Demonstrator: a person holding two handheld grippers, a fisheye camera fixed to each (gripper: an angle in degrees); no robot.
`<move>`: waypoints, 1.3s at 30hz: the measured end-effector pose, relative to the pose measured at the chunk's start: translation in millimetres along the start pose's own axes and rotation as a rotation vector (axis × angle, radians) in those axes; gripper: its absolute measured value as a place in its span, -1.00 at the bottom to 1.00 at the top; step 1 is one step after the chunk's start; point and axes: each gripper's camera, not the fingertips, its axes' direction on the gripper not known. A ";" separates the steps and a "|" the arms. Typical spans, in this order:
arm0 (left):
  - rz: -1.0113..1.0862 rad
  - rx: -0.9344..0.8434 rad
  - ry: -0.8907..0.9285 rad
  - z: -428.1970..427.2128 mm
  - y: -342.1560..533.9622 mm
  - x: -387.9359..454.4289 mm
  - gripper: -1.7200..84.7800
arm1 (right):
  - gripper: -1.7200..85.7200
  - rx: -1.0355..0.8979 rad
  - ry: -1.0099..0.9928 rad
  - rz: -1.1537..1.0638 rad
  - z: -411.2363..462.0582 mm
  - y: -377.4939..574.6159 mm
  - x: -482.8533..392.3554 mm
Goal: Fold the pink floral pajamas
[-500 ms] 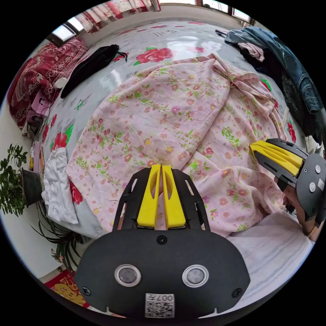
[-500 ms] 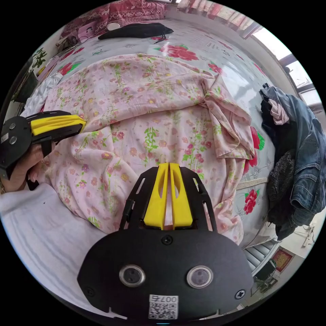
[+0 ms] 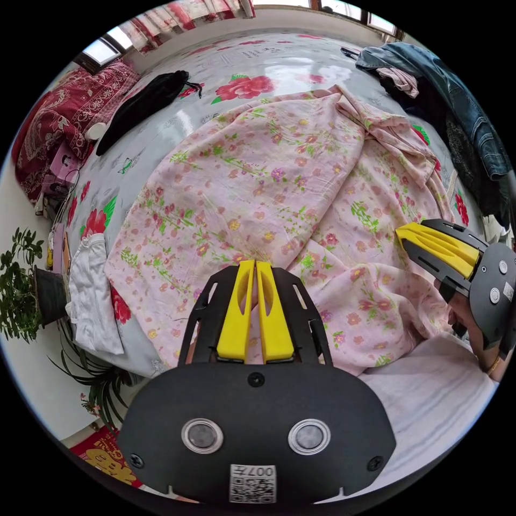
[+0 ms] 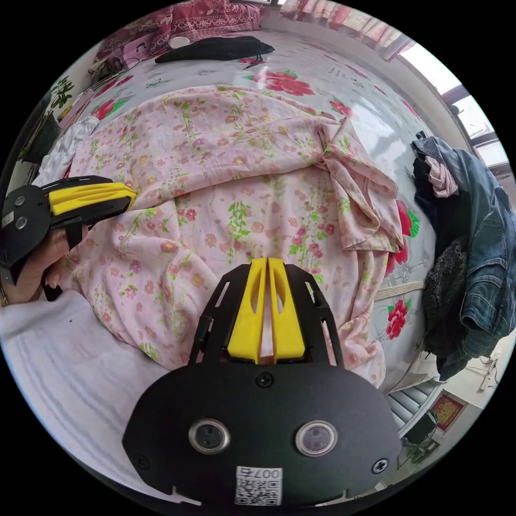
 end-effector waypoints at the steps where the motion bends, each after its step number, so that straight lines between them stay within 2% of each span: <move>1: 0.000 0.000 0.000 -0.8 0.1 -0.1 -0.98 | -0.97 0.000 0.000 0.000 -0.7 0.3 0.1; 39: -0.001 0.002 -0.002 -6.8 0.1 -2.1 -0.98 | -0.97 0.007 0.002 0.002 -20.1 4.2 2.6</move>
